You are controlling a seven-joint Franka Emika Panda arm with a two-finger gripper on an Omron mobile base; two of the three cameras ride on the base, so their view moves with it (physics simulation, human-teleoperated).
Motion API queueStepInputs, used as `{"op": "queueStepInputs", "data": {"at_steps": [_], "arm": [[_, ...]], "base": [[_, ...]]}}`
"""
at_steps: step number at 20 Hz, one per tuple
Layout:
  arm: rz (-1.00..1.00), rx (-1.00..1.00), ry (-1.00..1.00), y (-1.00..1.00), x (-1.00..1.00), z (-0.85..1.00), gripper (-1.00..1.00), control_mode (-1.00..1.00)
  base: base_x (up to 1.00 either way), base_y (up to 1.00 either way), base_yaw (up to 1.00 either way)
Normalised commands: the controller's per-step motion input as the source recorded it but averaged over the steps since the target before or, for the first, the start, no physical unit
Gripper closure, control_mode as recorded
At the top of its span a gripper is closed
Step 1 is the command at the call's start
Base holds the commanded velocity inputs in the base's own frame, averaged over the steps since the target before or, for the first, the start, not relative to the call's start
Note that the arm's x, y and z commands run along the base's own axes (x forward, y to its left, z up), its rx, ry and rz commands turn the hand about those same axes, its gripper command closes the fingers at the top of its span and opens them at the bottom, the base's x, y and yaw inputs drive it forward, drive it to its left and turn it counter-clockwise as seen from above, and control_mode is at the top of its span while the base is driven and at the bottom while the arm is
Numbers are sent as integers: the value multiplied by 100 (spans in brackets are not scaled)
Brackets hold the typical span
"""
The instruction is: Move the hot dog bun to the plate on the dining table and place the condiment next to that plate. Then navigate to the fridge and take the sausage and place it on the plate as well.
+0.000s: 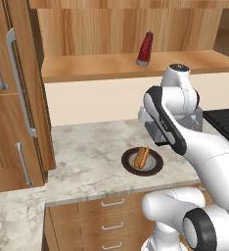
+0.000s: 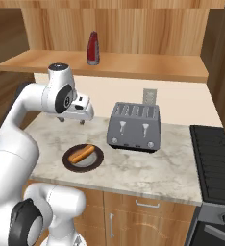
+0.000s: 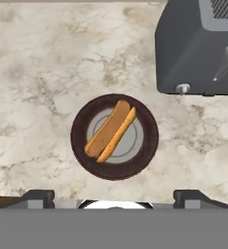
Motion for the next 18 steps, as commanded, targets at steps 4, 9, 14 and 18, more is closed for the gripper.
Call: {"op": "queueStepInputs", "data": {"at_steps": [4, 9, 14, 18], "arm": [[-9, 0, 0, 0, 0, -67, -100, -100], [-6, 0, 0, 0, 2, -56, -100, -100], [-5, 0, 0, 0, 16, -50, -100, -100], [-5, 1, 0, 0, 24, -47, -100, -100]], "base": [[0, 0, 0], [0, 0, 0], [0, 0, 0], [0, 0, 0]]}}
